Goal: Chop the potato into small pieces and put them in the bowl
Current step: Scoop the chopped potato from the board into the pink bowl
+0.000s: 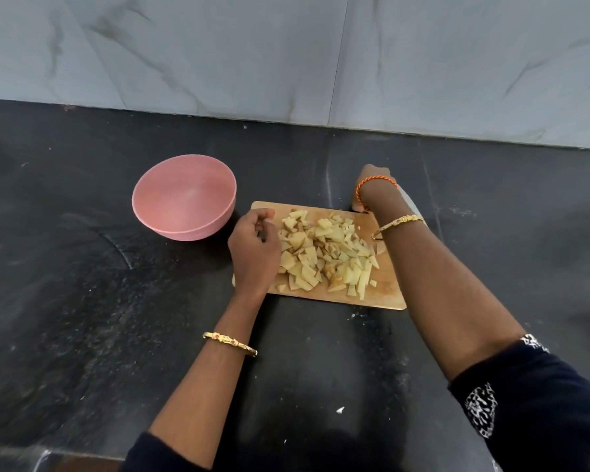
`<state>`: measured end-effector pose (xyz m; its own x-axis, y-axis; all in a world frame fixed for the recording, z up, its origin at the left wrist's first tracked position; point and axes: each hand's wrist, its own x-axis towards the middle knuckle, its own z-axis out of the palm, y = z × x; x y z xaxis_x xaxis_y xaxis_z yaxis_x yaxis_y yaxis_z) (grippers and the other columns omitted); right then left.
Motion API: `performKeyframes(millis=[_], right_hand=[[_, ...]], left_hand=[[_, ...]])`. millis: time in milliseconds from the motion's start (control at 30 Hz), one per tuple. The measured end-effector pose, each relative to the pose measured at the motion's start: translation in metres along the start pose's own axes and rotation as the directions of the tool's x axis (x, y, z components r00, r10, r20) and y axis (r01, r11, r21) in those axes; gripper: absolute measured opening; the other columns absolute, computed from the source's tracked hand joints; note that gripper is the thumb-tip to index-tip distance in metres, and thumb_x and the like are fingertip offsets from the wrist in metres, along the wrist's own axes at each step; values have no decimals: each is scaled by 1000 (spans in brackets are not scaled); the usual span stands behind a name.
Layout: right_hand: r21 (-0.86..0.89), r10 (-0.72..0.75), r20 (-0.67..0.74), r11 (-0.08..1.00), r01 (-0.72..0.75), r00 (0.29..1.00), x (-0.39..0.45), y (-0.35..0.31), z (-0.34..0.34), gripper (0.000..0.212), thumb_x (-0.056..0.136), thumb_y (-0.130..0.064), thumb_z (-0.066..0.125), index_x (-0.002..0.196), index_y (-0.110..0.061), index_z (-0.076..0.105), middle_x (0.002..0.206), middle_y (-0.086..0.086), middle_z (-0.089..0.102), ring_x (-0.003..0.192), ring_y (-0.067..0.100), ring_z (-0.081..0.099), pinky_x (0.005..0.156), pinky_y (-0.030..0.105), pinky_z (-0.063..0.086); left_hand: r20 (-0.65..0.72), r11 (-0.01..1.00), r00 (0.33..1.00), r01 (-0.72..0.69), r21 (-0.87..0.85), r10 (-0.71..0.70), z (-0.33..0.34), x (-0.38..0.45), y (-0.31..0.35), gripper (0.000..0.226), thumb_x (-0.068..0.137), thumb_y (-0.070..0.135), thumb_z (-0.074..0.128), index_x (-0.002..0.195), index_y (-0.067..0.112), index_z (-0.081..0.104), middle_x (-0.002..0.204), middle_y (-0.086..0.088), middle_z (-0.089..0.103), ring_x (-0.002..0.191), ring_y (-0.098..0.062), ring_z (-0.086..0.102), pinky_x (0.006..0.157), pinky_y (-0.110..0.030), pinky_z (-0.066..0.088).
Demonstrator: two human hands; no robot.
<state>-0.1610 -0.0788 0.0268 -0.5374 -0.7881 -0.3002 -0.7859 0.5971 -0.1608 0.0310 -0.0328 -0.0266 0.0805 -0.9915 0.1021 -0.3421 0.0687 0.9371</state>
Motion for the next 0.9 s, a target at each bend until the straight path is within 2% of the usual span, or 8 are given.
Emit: performKeyframes(millis=[167,300,400,433,533,633,800,900], right_hand=[[353,6,-45,936,10,999,-16,12,-12,23,83,-7,66,104,-2,61,103,15,64,89,26,65,69,31,53],[514,-171,-50,840,172,984,-56,30,3,8,84,-7,61,78,-13,61,91,11,70,82,20,68,79,33,57],[563,-228,-189,772,296,955,-83,52,32,9,87,-10,57,88,-15,64,99,3,65,84,9,59,82,28,54],[549,-252,-203,771,323,946,-91,59,41,14,87,-15,60,101,-14,63,109,2,60,94,8,55,88,26,49],[478,-343,-92,809,344,935,-105,74,64,84,72,-46,75,140,-10,39,141,2,32,127,12,35,105,21,30],[355,-402,-104,839,412,910,-108,72,81,128,53,-67,76,150,-9,15,154,3,11,144,16,10,118,27,12],[240,-470,-216,824,513,856,-97,59,87,135,46,-82,64,150,-12,14,155,11,13,145,23,9,119,37,16],[262,-521,-218,783,564,825,-89,56,89,125,50,-72,74,148,-15,21,153,11,19,143,24,17,118,38,21]], left_hand=[[78,1000,997,-25,-11,26,7,-5,-4,23,95,19,46,112,14,61,108,1,63,102,-13,59,89,-26,48],[203,993,976,-92,72,76,16,-7,-4,36,99,30,41,128,12,52,126,-1,57,118,-12,50,99,-26,40],[256,992,963,-104,70,83,20,-8,-7,43,100,38,35,133,13,47,133,-1,53,124,-13,45,103,-27,37],[265,992,960,-108,71,85,21,-7,-8,45,100,40,33,134,14,46,134,-1,52,125,-13,44,104,-29,37],[282,986,953,-138,95,107,26,-7,-9,49,99,45,30,136,15,42,137,-1,49,128,-14,42,108,-36,35],[293,977,948,-170,129,126,31,-2,-9,56,98,50,28,140,14,38,143,-3,44,132,-14,38,111,-36,32],[373,952,911,-255,167,179,39,0,-4,55,96,48,30,136,12,44,138,-3,50,129,-15,41,108,-33,33],[367,927,901,-319,199,231,43,-5,1,52,93,44,32,125,12,55,126,-3,59,121,-15,47,101,-27,34]])
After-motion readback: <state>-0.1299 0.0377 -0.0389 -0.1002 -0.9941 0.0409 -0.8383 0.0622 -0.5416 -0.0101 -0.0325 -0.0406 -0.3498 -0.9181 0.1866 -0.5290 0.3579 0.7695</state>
